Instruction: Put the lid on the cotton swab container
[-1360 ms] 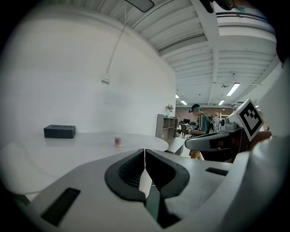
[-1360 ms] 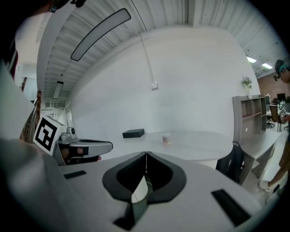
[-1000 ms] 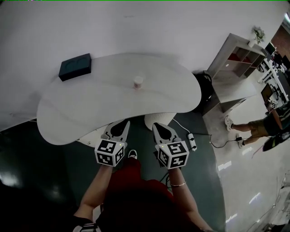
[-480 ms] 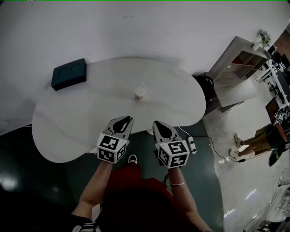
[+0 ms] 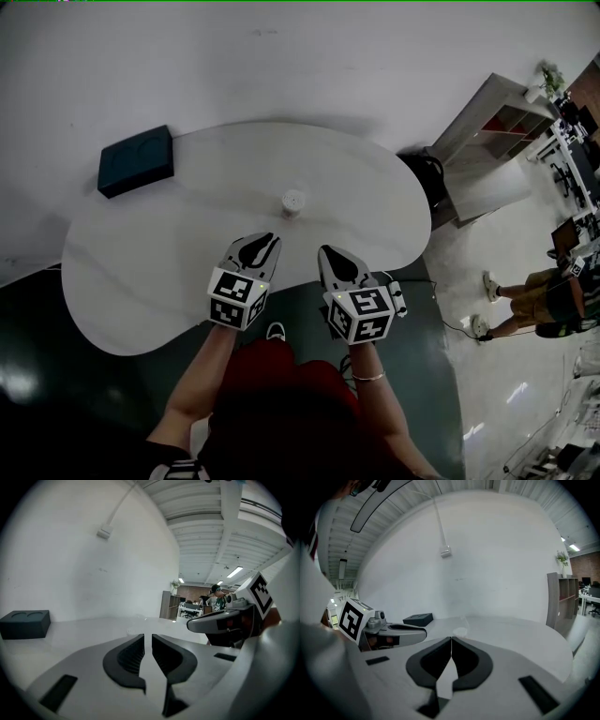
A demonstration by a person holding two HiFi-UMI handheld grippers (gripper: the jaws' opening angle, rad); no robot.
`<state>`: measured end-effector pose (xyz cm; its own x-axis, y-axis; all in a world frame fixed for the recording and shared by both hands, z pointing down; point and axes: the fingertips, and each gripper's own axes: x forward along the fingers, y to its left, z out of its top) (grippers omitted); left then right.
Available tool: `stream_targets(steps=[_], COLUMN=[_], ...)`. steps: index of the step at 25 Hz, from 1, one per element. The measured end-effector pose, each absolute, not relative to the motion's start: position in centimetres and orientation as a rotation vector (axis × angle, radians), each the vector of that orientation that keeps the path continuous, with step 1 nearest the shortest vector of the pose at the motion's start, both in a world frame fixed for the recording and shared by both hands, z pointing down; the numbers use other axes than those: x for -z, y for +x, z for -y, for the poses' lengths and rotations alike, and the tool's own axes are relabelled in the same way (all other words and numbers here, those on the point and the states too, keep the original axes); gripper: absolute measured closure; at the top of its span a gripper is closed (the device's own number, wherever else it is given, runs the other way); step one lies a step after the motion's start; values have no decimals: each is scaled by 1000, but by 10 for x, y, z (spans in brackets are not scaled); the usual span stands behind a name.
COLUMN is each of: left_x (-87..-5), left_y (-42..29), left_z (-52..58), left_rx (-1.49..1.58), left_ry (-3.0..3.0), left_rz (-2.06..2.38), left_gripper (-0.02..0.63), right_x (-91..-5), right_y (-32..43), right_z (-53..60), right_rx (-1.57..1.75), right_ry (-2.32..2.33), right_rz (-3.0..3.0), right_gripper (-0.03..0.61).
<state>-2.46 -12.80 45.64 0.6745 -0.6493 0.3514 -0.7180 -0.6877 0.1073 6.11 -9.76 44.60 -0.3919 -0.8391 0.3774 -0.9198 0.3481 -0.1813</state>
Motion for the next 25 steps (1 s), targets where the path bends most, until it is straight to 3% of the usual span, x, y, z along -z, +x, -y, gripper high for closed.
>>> stream_targets(steps=[6,25], left_x=[-466,-490], left_y=[-24,-7], left_z=[140,172], left_rx=[-450,-549], left_ry=[2650,2593], left_rz=[1080,1069], left_gripper=[579,439], right_x=[-446,-446], right_y=[65,87], right_z=[111,155], right_rx=[-527,-524], right_ry=[1619,1587], right_rz=[2373,2370], right_gripper=[563,563])
